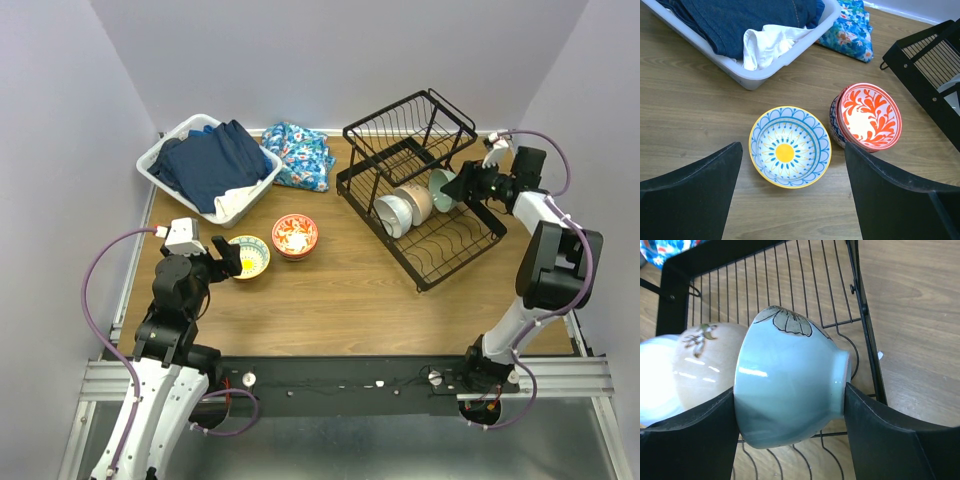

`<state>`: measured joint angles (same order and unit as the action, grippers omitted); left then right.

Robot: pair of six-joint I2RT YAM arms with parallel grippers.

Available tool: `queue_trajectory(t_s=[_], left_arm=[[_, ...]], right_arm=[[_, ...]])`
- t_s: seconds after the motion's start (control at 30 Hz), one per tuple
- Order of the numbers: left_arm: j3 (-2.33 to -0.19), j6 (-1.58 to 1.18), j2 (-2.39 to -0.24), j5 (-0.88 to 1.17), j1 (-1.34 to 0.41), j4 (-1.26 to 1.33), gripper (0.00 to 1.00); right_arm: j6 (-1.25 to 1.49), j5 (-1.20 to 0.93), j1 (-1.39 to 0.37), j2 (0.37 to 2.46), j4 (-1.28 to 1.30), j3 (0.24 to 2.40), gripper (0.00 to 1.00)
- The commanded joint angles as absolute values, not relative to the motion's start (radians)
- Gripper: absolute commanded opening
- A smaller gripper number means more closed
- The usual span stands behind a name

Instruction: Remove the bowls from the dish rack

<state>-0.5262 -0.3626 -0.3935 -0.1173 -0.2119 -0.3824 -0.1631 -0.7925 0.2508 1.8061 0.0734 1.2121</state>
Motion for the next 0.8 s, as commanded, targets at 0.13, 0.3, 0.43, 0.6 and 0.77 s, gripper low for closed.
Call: queue_trajectory(t_s=[0.13,0.3,0.43,0.6,0.77], left_arm=[[-0.515,-0.354,-0.383,-0.133,-0.218,-0.357,0.91],[-0.509,-0.364,-0.385,-0.126,-0.221,-0.348,0.91],[-0.508,-0.399,-0.420,-0.098,-0.227,-0.339,0.91],[-0.535,-0.442,-0.509,-0.043,-0.241,-0.337,0.91],[-0.590,-0.474,-0.609,-0.034,-0.279,-0.325,0.91]], right_arm=[[-0.109,-0.709,0.247,1.678,-0.026,1.161,0.27],[-0.025,-0.589,0.247,1.609,-0.063,1.086,0.21],[0.099,-0.531,0.247,1.533,-0.103,1.013,0.21],[0.329,-0.388,0.247,1.361,-0.147,0.864,0.21],[0.449,-0.304,0.247,1.221,-0.124,0.775,0.21]])
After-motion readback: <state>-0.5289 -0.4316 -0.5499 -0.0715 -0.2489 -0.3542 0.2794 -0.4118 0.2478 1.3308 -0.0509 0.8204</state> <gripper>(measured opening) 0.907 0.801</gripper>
